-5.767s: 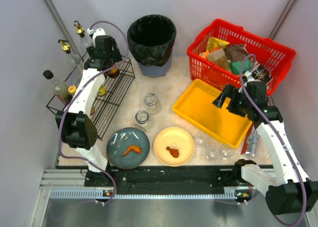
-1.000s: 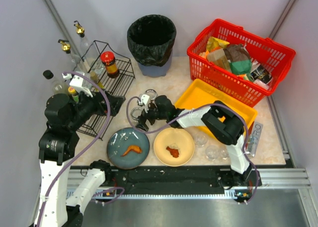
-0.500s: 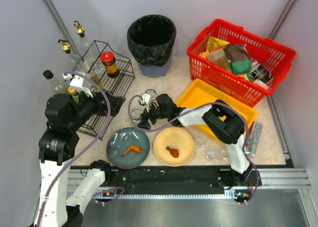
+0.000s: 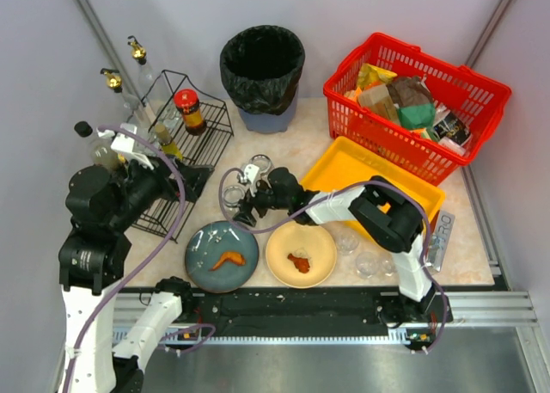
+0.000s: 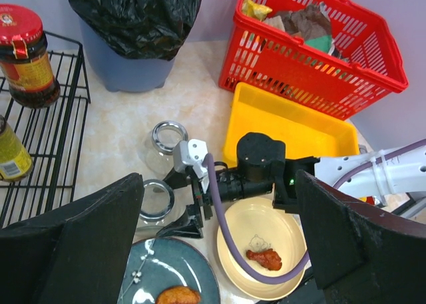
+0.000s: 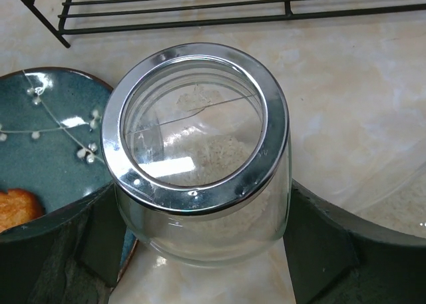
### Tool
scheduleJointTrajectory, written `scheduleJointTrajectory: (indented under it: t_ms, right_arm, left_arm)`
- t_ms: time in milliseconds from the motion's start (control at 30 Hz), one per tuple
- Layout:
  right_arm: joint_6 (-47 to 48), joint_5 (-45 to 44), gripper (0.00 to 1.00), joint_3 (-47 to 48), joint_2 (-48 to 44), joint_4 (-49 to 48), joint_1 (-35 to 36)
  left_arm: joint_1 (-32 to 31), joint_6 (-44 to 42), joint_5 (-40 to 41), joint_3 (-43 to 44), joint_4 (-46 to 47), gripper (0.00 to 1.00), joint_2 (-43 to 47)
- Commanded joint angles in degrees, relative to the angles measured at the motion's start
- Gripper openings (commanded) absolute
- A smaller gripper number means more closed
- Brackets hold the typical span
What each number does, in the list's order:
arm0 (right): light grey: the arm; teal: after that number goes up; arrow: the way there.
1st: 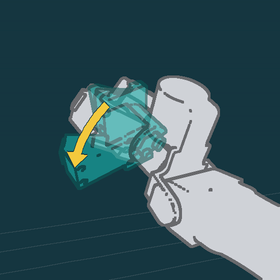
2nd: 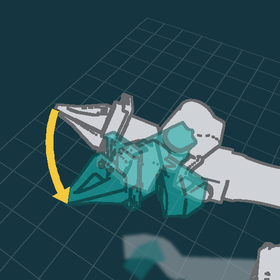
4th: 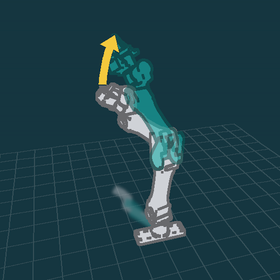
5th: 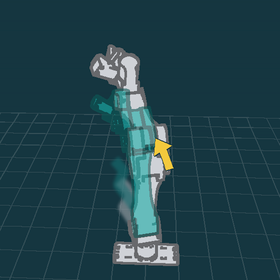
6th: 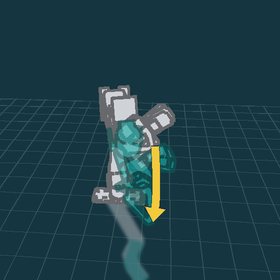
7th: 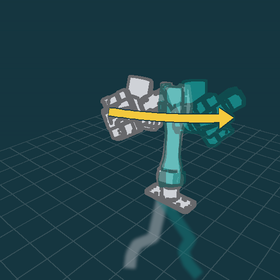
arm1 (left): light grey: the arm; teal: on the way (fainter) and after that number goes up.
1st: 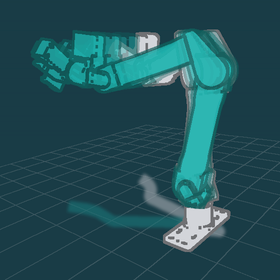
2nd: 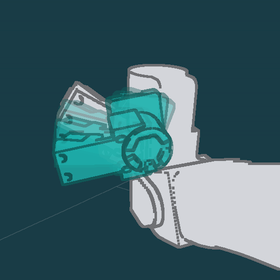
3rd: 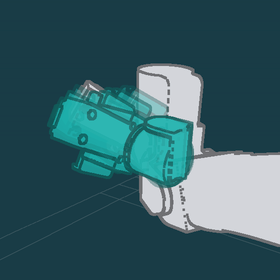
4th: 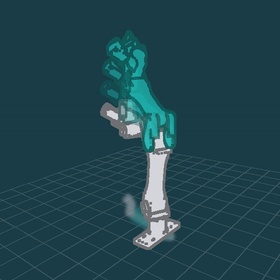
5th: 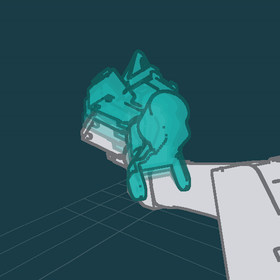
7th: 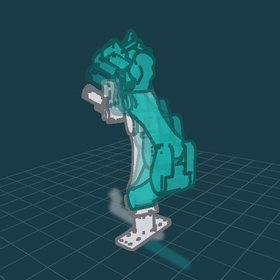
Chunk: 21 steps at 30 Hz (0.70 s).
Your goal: Clear the kitchen counter
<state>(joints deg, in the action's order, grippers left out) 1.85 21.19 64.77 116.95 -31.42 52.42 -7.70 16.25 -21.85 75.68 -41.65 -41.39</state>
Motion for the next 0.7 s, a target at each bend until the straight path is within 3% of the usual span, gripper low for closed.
scheduleJointTrajectory:
  t_ms: [0, 667]
  right_arm:
    - [-0.35, -1.15, 0.3, 6.06, -3.83, -4.53, 1.28]
    - [-4.83, -2.29, 0.29, 21.62, 7.68, -4.62, 5.41]
  left_arm:
    - [-0.03, 0.36, -1.27, 3.15, 1.66, 0.99, 0.96]
    - [-0.03, 5.28, -4.61, 3.42, 8.16, 0.99, 1.13]
